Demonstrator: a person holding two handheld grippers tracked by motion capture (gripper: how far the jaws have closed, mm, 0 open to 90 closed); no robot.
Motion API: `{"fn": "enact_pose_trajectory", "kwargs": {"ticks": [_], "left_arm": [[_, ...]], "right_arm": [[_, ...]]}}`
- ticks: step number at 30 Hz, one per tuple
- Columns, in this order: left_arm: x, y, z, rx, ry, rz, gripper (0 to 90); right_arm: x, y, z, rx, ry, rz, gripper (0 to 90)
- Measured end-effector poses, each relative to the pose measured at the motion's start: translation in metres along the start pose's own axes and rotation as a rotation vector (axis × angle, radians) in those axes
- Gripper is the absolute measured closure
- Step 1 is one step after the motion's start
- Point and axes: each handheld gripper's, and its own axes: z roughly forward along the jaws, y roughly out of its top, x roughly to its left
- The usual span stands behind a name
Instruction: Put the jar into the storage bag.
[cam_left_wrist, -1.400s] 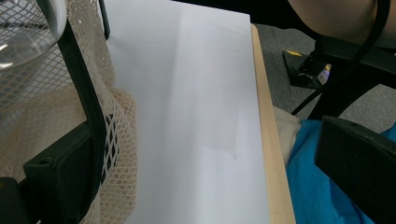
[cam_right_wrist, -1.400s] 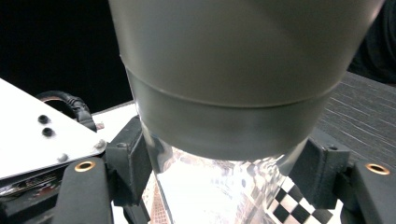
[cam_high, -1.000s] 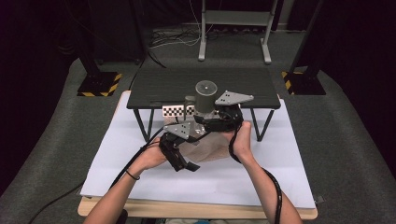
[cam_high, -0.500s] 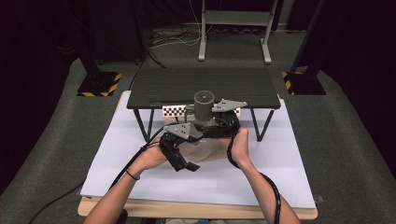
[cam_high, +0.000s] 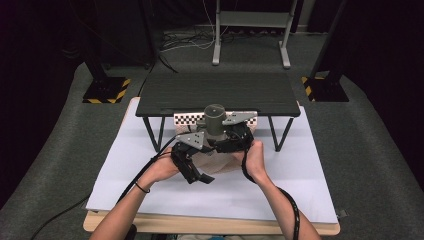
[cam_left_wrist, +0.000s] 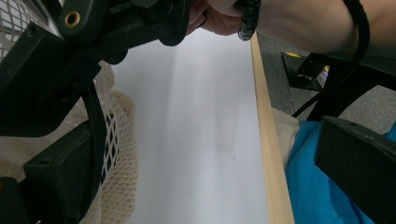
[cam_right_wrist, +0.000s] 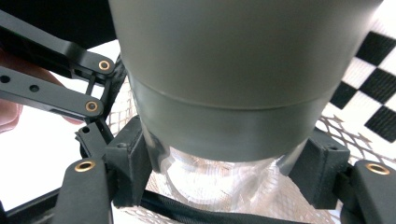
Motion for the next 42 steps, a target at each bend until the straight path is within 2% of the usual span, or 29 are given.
{"fn": "enact_pose_trajectory", "kwargs": {"ticks": [9,22,26,28,31,34,37,40,42], "left_arm": [[-0.001,0.000,0.001,0.001,0.008,-0.006,0.0],[0.000,0.000,0.002,0.005,0.016,-0.007,0.0],[-0.001,0.001,0.001,-0.004,0.010,-0.007,0.0],[-0.001,0.001,0.001,0.004,0.020,0.000,0.0],[-0.002,0.001,-0.002,0.002,0.023,0.002,0.0],[-0.003,0.001,-0.006,-0.023,0.018,0.004,0.0],[-0.007,0.004,-0.009,-0.032,0.021,0.020,0.0],[-0.012,0.007,-0.010,-0.023,0.045,0.044,0.0],[-0.015,0.008,-0.013,-0.029,0.069,0.058,0.0]], "right_arm": [[0.001,0.002,0.001,0.051,-0.002,-0.015,29.8],[0.001,0.011,0.004,0.168,-0.004,-0.042,29.7],[0.000,0.012,0.003,0.169,0.004,-0.037,27.8],[0.000,0.012,0.003,0.174,-0.003,-0.043,27.2],[0.000,0.013,0.000,0.151,0.000,-0.051,28.8],[-0.003,0.017,-0.013,0.101,-0.003,-0.053,25.9],[-0.005,0.019,-0.023,0.112,0.058,-0.063,17.1],[-0.004,0.019,-0.027,0.100,0.077,-0.076,14.4],[-0.003,0.020,-0.033,0.095,0.112,-0.087,8.2]]}}
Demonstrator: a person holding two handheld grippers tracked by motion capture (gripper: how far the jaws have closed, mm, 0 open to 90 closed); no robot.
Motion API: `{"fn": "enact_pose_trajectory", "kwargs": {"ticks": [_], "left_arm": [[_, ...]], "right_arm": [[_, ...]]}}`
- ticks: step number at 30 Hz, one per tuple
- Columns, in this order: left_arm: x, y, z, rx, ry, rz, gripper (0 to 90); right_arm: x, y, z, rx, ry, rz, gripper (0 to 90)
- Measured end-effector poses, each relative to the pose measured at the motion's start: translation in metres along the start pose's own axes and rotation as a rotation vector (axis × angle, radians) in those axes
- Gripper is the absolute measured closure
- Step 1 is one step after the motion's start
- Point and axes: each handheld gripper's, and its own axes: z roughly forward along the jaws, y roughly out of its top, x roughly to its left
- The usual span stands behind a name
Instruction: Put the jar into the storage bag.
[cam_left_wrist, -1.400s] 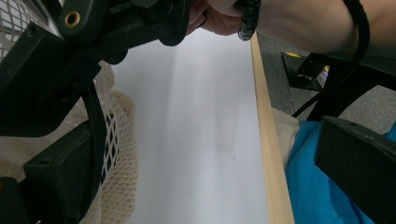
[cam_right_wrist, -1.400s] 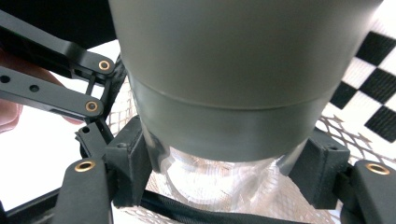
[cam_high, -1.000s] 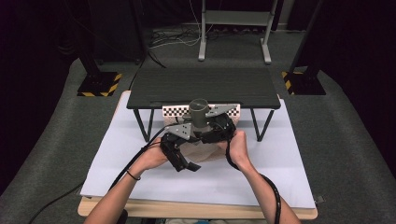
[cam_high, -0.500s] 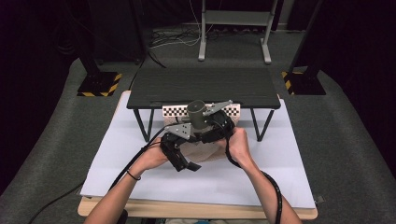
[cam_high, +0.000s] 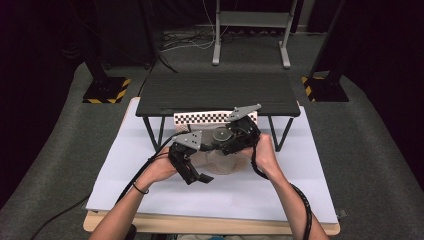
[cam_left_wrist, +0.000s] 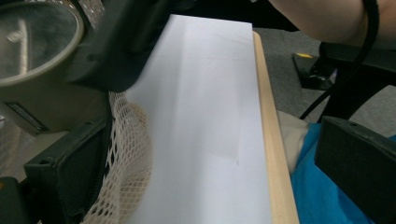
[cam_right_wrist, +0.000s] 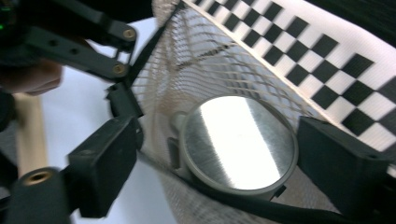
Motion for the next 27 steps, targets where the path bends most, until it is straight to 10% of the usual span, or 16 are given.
{"fn": "enact_pose_trajectory", "kwargs": {"ticks": [18,27], "left_arm": [[-0.019,0.000,-0.054,-0.056,0.119,0.027,0.0],[-0.016,-0.048,-0.045,0.007,0.136,-0.079,0.0]], "right_arm": [[0.010,-0.020,-0.064,-0.126,-0.070,-0.066,4.6],[0.004,-0.078,-0.079,-0.073,-0.131,-0.012,3.3]]}}
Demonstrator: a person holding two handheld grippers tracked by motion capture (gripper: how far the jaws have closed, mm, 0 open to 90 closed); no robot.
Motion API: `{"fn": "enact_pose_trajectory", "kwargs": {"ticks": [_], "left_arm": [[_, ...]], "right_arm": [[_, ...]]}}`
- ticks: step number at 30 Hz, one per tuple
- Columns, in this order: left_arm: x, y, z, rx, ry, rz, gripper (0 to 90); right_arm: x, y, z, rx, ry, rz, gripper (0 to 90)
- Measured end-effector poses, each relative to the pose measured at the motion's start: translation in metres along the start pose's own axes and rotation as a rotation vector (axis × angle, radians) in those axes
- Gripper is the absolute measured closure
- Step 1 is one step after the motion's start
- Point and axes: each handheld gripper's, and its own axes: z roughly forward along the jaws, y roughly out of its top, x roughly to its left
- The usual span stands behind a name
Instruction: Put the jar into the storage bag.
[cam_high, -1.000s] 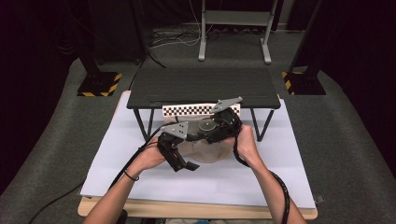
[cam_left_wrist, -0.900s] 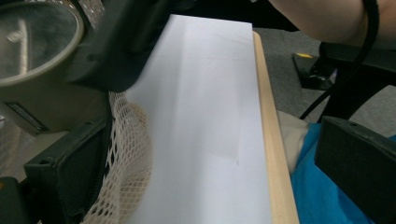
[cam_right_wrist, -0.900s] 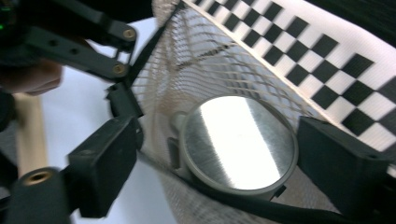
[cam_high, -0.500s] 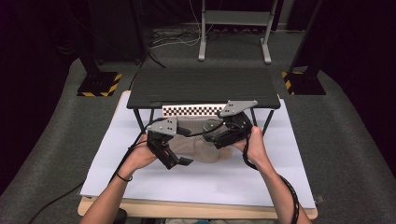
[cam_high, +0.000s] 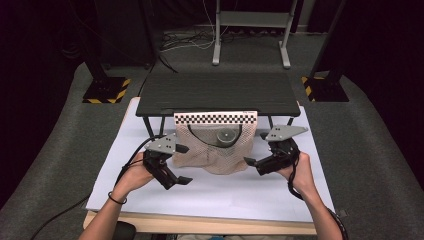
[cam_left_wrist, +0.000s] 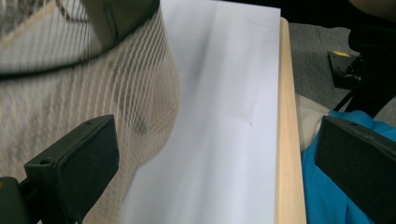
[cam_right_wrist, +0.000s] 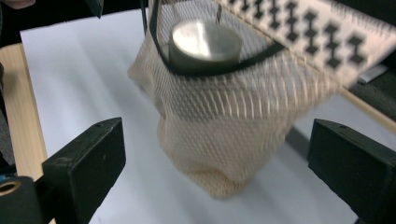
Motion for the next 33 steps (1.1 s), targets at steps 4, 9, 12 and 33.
{"fn": "enact_pose_trajectory", "kwargs": {"ticks": [4,9,12,33], "left_arm": [[0.003,-0.029,0.009,-0.018,0.025,-0.034,0.0],[0.009,-0.071,0.019,-0.005,0.071,-0.082,0.0],[0.013,-0.095,0.024,0.016,0.074,-0.139,0.0],[0.004,-0.136,0.040,0.139,0.291,-0.140,0.0]], "right_arm": [[-0.001,-0.032,0.000,0.011,-0.014,0.024,2.6],[-0.005,-0.079,0.006,0.069,-0.039,0.079,2.5],[-0.010,-0.110,0.010,0.107,-0.059,0.129,2.4],[-0.020,-0.185,0.012,0.216,-0.135,0.195,0.0]]}}
